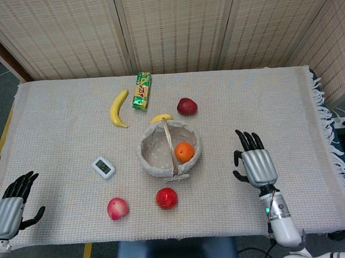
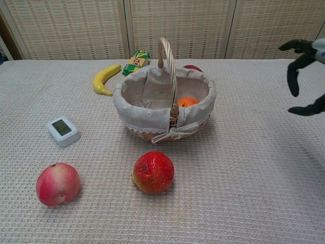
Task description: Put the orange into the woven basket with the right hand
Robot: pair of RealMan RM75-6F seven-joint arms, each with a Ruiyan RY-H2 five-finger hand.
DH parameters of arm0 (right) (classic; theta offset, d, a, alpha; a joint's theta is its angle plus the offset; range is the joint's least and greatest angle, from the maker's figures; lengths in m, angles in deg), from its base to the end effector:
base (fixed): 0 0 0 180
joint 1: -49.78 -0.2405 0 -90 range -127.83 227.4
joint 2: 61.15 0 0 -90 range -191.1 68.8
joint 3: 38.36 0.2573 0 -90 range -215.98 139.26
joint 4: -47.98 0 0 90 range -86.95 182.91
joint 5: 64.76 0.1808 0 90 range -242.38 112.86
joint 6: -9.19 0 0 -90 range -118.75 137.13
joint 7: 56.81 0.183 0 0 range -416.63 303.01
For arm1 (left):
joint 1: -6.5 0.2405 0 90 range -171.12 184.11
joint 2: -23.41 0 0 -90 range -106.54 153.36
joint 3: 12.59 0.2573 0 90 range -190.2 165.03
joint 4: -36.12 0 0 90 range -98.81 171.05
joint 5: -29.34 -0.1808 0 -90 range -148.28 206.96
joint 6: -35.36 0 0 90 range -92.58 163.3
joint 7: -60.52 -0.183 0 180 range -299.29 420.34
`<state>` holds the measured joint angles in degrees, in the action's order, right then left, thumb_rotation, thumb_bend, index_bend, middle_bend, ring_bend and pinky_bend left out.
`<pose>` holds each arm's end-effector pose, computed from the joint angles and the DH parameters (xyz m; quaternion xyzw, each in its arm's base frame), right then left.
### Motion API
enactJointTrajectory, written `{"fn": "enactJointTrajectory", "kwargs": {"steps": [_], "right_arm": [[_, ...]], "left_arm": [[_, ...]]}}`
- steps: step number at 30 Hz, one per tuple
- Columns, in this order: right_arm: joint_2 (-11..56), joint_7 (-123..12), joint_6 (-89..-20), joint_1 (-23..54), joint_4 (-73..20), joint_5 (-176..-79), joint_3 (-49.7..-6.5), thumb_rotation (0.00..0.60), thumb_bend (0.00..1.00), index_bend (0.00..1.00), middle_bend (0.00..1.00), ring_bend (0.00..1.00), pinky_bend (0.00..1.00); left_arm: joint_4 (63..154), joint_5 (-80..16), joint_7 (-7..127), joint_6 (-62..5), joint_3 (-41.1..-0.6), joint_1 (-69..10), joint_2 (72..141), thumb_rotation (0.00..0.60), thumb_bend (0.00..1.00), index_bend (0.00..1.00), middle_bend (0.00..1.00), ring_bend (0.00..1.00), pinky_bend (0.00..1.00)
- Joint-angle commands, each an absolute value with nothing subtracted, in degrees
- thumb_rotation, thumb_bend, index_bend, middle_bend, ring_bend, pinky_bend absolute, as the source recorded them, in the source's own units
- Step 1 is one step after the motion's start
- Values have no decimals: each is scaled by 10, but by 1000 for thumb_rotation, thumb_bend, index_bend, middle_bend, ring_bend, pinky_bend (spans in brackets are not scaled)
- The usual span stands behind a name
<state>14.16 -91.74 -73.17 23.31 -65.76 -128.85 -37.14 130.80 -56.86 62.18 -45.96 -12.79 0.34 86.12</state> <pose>-0.1884 -0.2812 0.0941 0.6603 -0.3930 0.3495 0.5360 -0.2983 0.2145 0.1712 -0.6122 -0.4252 -0.3746 0.5515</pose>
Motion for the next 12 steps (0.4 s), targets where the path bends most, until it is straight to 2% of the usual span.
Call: {"fn": "enactJointTrajectory", "kwargs": {"steps": [1,3,6,7,9,10,12], "right_arm": [[70,-825,-776,324,-646,-1401,-467,600,112,642,0,0,24],[62,-796,-798,352,-615,-1442,-489,600,112,646,0,0,24],[66,-765,-829,382,-563,-1487,-500,600,112,651,0,0,23],[69,-757,-835,389,-550,-1495,-500,600,112,540,0,0,23],[72,-739,-840,398,-533,-1504,-495,600,112,180,0,0,23],[72,-734,-841,400,-529,-1507,-491,600,112,36,0,0,23],[75,-725,-842,404,-521,-1517,-483,600,112,0,0,0,23]], "left_arm": [[1307,-570,616,-462,-128,4,863,600,330,0,0,0,104],[1305,-571,612,-464,-128,4,865,600,330,0,0,0,104],[1304,-573,607,-466,-129,4,867,600,330,0,0,0,104],[1304,-574,606,-467,-129,4,867,600,330,0,0,0,104],[1303,-578,605,-469,-128,4,868,600,330,0,0,0,104],[1302,-579,604,-470,-128,4,868,600,330,0,0,0,103],[1302,-579,604,-471,-128,5,868,600,332,0,0,0,104]]}}
